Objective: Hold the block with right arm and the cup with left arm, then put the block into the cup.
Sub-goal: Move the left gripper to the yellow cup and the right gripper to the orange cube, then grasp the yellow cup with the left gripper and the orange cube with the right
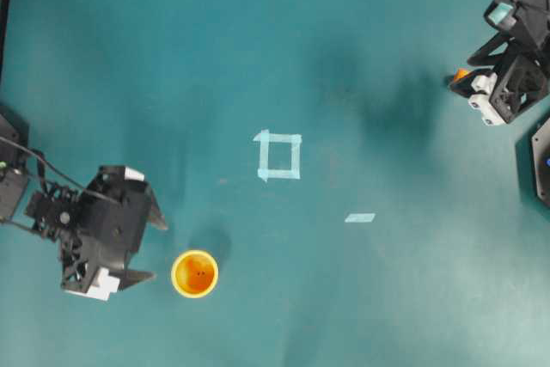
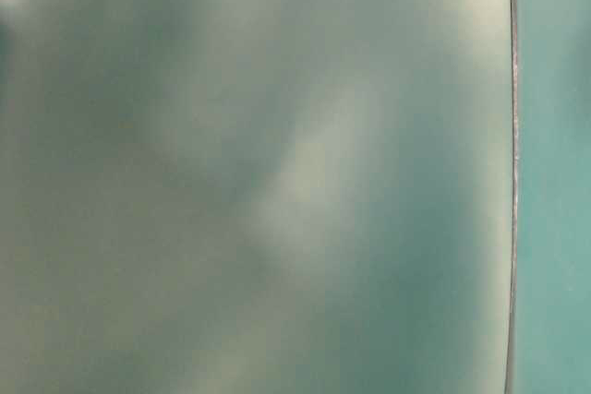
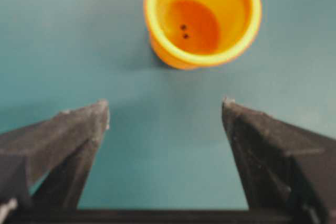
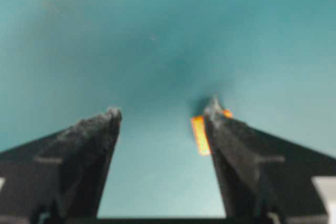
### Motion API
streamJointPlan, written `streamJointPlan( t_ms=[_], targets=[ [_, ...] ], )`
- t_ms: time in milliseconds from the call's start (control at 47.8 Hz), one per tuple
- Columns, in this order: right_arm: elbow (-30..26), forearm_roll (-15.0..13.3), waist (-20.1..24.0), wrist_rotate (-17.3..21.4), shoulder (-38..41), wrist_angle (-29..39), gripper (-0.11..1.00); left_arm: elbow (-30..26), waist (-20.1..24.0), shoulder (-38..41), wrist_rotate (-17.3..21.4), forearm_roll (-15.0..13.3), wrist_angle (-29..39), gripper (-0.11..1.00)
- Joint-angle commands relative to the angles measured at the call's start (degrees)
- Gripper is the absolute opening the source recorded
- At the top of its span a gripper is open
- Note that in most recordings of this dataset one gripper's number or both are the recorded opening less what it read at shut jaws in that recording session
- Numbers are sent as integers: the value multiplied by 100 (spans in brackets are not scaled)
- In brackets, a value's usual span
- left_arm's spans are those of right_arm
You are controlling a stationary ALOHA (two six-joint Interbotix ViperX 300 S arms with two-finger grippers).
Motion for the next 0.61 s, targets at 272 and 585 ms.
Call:
streamJointPlan(
  t_ms=[272,585],
  targets=[
    [-141,-396,-114,0,563,-26,65,-123,-123,149,0,18,-88,88],
    [-185,-396,-123,0,747,-272,65,-272,-123,624,0,9,-765,88]
  ],
)
